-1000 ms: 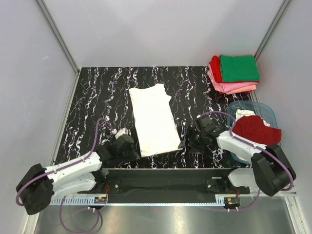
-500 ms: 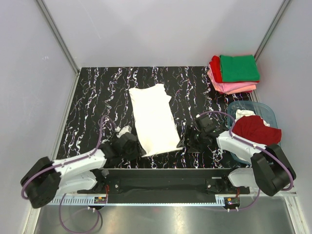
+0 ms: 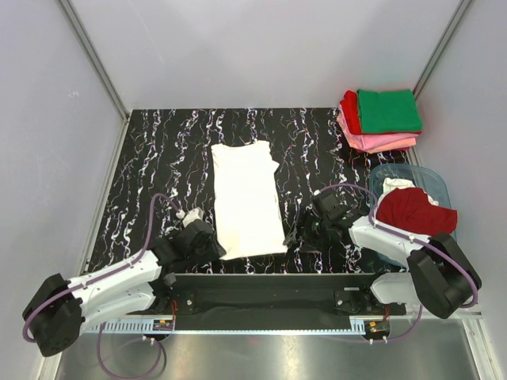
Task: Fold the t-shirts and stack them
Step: Fold the tshirt
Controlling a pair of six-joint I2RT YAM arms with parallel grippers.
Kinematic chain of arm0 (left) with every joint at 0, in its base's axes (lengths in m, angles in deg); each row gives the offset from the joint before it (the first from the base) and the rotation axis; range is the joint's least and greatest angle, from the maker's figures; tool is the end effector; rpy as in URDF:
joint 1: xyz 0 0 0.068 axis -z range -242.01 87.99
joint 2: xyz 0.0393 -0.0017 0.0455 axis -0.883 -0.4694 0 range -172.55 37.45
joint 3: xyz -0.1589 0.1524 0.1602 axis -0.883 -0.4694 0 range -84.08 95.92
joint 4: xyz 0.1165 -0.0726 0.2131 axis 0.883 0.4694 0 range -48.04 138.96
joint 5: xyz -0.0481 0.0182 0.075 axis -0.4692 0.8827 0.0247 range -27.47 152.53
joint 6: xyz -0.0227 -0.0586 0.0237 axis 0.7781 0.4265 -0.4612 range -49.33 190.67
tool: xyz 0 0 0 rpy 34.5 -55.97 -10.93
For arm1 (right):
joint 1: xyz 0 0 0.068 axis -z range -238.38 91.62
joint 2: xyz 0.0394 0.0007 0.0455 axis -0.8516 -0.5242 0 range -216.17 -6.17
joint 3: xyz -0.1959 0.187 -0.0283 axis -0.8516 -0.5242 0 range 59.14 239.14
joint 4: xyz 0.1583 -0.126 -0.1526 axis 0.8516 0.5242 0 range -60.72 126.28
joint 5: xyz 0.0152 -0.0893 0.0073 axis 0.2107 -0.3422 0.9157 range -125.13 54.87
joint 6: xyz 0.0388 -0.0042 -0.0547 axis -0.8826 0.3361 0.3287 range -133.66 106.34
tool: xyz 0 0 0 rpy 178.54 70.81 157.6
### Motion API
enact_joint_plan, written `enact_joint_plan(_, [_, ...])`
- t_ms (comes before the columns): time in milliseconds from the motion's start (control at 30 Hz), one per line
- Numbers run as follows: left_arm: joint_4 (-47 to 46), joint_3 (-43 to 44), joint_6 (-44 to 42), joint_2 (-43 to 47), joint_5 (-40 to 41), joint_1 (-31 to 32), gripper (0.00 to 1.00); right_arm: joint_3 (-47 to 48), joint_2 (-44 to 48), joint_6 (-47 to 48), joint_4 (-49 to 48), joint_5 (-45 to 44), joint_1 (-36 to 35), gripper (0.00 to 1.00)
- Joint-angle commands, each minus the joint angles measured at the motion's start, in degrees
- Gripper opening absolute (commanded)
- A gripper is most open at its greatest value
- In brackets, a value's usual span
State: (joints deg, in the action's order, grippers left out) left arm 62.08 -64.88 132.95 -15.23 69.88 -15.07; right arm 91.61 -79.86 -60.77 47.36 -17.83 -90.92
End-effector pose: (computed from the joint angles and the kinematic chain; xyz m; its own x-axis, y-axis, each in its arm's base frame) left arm 0.1184 -0.1166 0.1402 -0.8512 -0.3751 -0.3671 -0.1736 0.8613 -0.4775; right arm 0.1831 0.1357 0.1480 -0.9633 0.2152 -0.1602 0.0946 0.8312 0.5479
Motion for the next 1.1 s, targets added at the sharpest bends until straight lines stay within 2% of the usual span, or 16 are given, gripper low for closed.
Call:
enact_joint_plan(0, [4.75, -1.27, 0.56, 3.9, 2.14, -0.44, 0.32, -0.74, -0.84, -4.03, -4.89, 0.98, -3.41, 0.71])
enact_joint_plan(33, [4.93, -1.36, 0.73, 3.99, 2.14, -0.44, 0.5, -1.0, -2.32, -4.74, -6.99, 1.24, -4.28, 0.71])
enact_joint_plan(100, [5.8, -1.18, 0.56, 3.82, 2.05, -0.44, 0.54, -1.18, -3.65, -6.05, -8.5, 1.51, -6.04, 0.7])
enact_joint_plan(267, [7.04, -1.62, 1.09, 5.48, 2.23, -0.53, 0.71, -1.44, -6.11, -7.29, -10.97, 0.81, -8.07, 0.7])
enact_joint_plan(400, [5.02, -3.2, 1.44, 5.67, 0.65, -0.44, 0.72, -0.92, -6.99, -7.12, -11.14, 0.02, -8.16, 0.65])
enact_joint_plan(567, [1.07, -4.79, 1.88, 2.77, -0.94, -0.53, 0.66, -0.56, -8.22, -6.94, -11.58, -0.42, -8.16, 0.57])
enact_joint_plan(933, [-0.7, -6.28, 2.41, 2.24, -1.91, -0.44, 0.5, -0.39, -8.31, -6.76, -11.67, -1.65, -8.16, 0.53])
enact_joint_plan(1000, [-0.78, -6.37, 2.32, 1.98, -1.73, -0.44, 0.43, -0.39, -8.4, -6.85, -11.76, -1.66, -8.16, 0.49])
enact_joint_plan(1033, [-0.78, -6.37, 2.32, 1.8, -1.73, -0.44, 0.38, -0.39, -8.4, -6.85, -11.67, -1.66, -8.16, 0.39])
enact_joint_plan(1067, [-1.13, -6.37, 2.14, 1.45, -1.64, -0.44, 0.2, -0.39, -8.4, -6.85, -11.84, -1.74, -8.16, 0.32])
